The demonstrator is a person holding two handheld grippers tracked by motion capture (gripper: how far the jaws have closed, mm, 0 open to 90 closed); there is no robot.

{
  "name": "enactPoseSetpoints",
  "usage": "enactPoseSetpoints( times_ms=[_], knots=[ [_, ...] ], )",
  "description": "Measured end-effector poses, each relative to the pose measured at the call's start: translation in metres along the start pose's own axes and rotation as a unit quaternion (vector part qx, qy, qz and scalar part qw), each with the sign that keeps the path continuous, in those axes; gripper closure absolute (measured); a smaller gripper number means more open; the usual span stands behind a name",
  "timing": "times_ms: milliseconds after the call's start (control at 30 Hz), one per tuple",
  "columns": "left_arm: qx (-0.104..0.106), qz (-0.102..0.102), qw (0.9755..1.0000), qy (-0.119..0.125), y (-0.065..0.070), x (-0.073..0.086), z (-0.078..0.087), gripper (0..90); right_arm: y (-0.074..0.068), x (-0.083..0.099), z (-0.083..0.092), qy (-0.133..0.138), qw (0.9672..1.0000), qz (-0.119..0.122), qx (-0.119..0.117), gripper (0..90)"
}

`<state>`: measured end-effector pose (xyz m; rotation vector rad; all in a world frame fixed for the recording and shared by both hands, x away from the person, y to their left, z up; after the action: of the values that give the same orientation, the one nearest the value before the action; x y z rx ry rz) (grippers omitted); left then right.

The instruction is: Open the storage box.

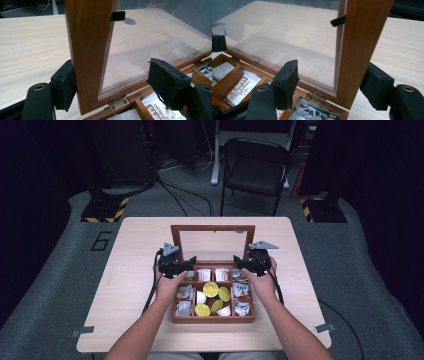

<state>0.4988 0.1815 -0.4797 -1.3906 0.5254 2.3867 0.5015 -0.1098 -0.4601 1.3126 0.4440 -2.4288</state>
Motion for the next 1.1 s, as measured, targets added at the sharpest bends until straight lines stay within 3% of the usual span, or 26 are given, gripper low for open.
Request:
enactPoseSetpoints(
  times_ms=[433,700,867,933,1100],
  knots=[
    [-0.001,0.013,0.9999,0.0,-0.003,0.0,-0.005,25.9,-0.002,-0.002,-0.007,-0.006,0.9998,0.006,0.016,32.1],
    [-0.002,0.01,0.9997,-0.024,-0.005,-0.005,-0.012,25.0,0.001,-0.004,-0.012,-0.009,0.9998,0.006,0.014,32.4],
    [0.0,0.024,0.9993,-0.027,-0.006,-0.006,-0.015,25.3,0.002,-0.006,-0.015,-0.017,0.9997,0.005,0.016,32.6],
    [0.002,0.039,0.9989,-0.024,-0.007,-0.006,-0.016,25.9,0.002,-0.006,-0.017,-0.019,0.9996,0.003,0.022,33.7],
    [0.0,0.042,0.9988,-0.025,-0.008,-0.006,-0.018,26.6,0.003,-0.006,-0.019,-0.022,0.9992,0.012,0.031,35.3]
  ],
)
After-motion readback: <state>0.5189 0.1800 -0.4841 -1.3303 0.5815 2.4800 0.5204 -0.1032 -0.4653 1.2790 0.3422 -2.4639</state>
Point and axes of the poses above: each handheld gripper's, and its own axes: z roughly backward along the jaws, x roughly out of its underside, y roughly to its right, the point moved 2 cm from there along -z, roughly forward along the jaws, and after that the axes turned 1 degree about -z, right-handed, at the moved point
